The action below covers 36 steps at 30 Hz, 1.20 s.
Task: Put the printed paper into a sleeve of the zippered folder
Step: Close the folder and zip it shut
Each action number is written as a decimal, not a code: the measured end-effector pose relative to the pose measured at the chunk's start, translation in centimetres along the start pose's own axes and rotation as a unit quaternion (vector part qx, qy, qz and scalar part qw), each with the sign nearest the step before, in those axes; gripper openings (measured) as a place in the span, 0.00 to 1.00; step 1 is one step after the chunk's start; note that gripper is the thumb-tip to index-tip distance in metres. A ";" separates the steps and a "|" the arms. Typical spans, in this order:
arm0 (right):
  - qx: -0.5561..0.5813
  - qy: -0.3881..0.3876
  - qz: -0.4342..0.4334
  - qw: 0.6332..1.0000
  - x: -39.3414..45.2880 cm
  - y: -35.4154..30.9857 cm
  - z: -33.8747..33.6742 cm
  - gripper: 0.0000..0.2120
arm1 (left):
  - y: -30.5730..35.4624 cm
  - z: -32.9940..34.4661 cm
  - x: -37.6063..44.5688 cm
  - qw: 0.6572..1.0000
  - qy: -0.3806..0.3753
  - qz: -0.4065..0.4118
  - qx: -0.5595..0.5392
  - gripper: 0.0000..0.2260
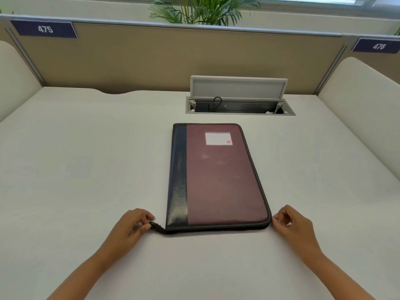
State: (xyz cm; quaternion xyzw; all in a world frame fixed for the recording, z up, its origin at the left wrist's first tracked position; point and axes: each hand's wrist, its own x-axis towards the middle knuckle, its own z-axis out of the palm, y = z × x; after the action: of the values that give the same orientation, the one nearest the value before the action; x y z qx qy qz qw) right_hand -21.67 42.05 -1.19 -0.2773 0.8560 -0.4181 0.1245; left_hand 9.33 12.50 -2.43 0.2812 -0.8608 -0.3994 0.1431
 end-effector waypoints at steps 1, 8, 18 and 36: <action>0.004 -0.007 0.004 1.000 0.5 -0.2 -0.1 0.14 | 0.3 0.0 0.3 1.000 -0.001 -0.010 -0.001 0.15; -0.009 -0.044 -0.013 0.999 2.4 -0.3 -0.4 0.12 | 6.8 3.0 5.5 0.986 0.050 0.025 0.160 0.25; 0.015 -0.027 0.014 0.999 3.7 0.3 -0.1 0.09 | 10.4 8.8 9.7 0.939 -0.021 -0.001 0.343 0.25; -0.074 -0.006 -0.036 0.997 18.1 -2.9 4.2 0.03 | 10.2 8.8 9.4 0.918 -0.033 -0.003 0.395 0.26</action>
State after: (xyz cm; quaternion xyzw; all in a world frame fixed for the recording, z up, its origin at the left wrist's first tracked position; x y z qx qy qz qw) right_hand -33.46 27.46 -1.13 -0.3190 0.8735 -0.3556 0.0937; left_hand -6.12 17.56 0.01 0.3044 -0.9518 -0.0364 -0.0098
